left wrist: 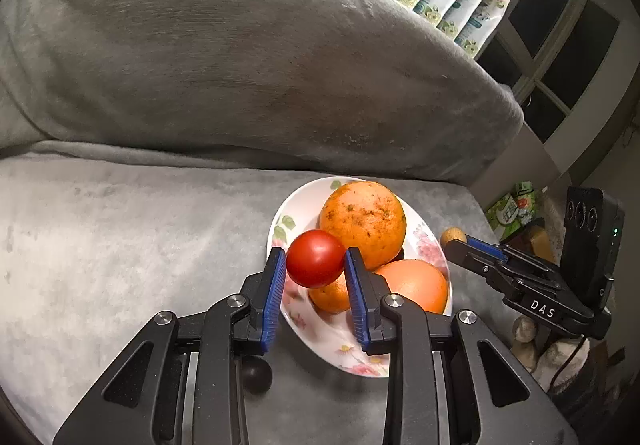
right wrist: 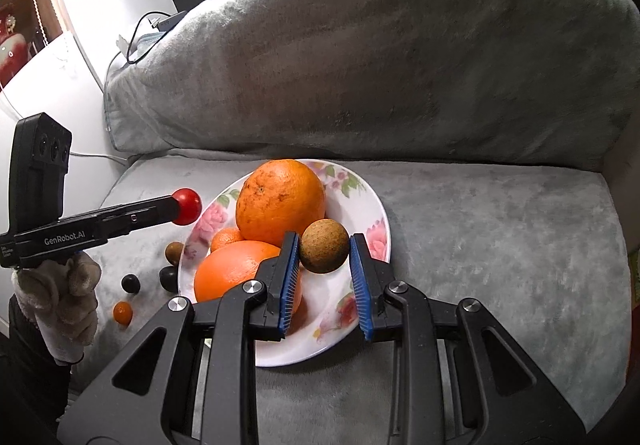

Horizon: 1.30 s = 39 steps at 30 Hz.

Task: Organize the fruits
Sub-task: 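Lower the tomato and longan onto the plate and open both tools, then withdraw both tools from the plate toward the remaining small fruits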

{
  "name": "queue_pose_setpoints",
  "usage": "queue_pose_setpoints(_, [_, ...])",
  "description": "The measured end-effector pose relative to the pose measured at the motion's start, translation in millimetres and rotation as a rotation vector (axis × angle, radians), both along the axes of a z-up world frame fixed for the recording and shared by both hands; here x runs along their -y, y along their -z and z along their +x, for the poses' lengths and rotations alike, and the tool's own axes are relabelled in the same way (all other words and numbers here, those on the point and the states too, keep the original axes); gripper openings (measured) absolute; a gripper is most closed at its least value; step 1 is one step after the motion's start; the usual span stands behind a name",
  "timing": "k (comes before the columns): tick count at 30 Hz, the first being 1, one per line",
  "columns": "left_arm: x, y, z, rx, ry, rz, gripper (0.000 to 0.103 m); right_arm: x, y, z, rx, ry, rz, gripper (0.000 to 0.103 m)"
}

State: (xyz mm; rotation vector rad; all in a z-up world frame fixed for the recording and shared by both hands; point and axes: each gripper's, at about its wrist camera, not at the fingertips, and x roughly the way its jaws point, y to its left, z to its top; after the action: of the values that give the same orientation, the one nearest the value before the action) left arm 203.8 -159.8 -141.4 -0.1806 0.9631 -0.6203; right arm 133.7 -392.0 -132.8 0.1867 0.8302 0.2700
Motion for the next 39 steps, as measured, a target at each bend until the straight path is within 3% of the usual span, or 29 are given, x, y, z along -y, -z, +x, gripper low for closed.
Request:
queue_pose_setpoints(10, [11.3,-10.6,-4.9,0.066,0.027,0.032,0.029,1.2,1.4,3.0,0.008,0.005,0.01,0.029])
queue_pose_setpoints(11, [11.4,-11.6,-5.9,0.072,0.027,0.035,0.03,0.7,0.4,2.3,0.01,0.005,0.01,0.034])
queue_pose_setpoints(13, [12.1,-13.0,-7.5,0.084,0.027,0.041,0.047,-0.7,-2.3,0.1,0.024,0.008,-0.001,0.068])
queue_pose_setpoints(15, [11.5,-14.5,-9.0,0.093,0.014,0.046,0.065,-1.4,-5.9,-3.0,0.046,0.012,-0.005,0.076])
queue_pose_setpoints(18, [10.0,-16.1,-9.2,0.1,-0.006,0.05,0.069,-2.2,-9.5,-4.7,0.053,0.012,-0.007,0.082])
queue_pose_setpoints(20, [10.0,-17.2,-10.0,0.105,-0.009,0.058,0.074,-2.2,-11.0,-5.2,0.055,0.016,-0.013,0.083])
queue_pose_setpoints(26, [9.6,-23.2,-16.5,0.15,-0.022,0.088,0.075,0.1,-12.0,-4.7,0.045,0.04,-0.021,0.083])
queue_pose_setpoints(29, [9.1,-26.7,-19.7,0.172,-0.026,0.102,0.076,0.1,-13.1,-5.4,0.047,0.054,-0.022,0.092])
queue_pose_setpoints(39, [1.2,-39.5,-35.8,0.233,-0.041,0.12,0.077,-7.3,-25.2,-13.7,0.077,0.051,-0.041,0.093])
